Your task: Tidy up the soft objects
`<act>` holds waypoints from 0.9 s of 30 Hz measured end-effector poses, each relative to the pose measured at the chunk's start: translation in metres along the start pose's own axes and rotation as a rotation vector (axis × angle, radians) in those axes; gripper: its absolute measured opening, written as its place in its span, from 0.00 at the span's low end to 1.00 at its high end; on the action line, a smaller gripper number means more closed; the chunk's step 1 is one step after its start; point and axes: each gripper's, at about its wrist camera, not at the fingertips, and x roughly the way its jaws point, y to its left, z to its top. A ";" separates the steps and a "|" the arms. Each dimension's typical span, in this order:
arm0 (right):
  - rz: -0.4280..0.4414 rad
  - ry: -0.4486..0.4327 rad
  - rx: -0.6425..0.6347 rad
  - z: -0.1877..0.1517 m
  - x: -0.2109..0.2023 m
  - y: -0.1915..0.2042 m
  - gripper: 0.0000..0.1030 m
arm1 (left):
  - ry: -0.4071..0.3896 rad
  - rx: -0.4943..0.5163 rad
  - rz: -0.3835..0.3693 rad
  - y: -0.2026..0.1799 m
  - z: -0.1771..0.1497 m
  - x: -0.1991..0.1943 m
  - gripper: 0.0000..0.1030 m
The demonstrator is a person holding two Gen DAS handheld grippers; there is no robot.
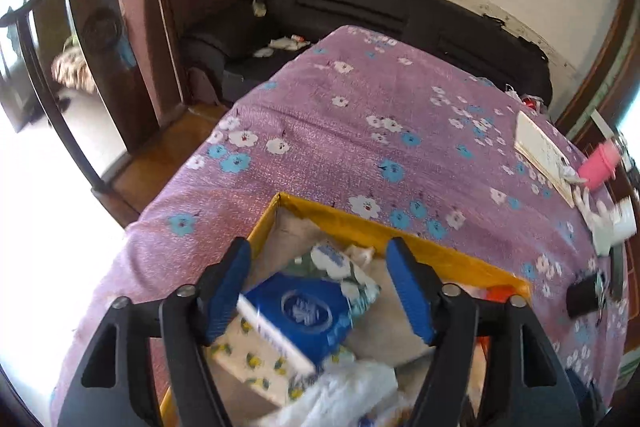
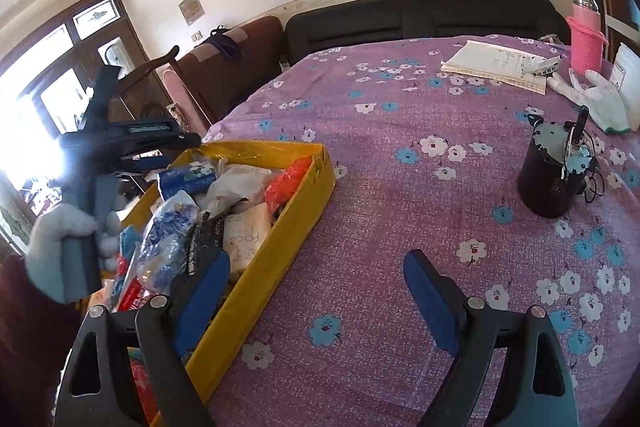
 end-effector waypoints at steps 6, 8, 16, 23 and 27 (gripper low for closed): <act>-0.043 -0.023 -0.025 0.000 -0.002 0.000 0.89 | -0.120 0.130 0.092 -0.021 -0.036 -0.062 0.83; -0.065 -0.032 -0.044 -0.001 -0.002 0.003 0.89 | -0.175 0.157 0.109 -0.024 -0.052 -0.086 0.89; -0.238 -0.154 -0.217 -0.013 -0.017 0.030 0.89 | -0.366 0.164 0.265 -0.022 -0.126 -0.170 1.00; -0.279 -0.232 -0.223 -0.032 -0.060 0.044 0.90 | -0.473 0.058 0.311 -0.012 -0.162 -0.221 1.00; -0.241 -0.243 -0.154 -0.055 -0.095 0.040 0.93 | -0.514 0.021 0.322 -0.010 -0.179 -0.238 1.00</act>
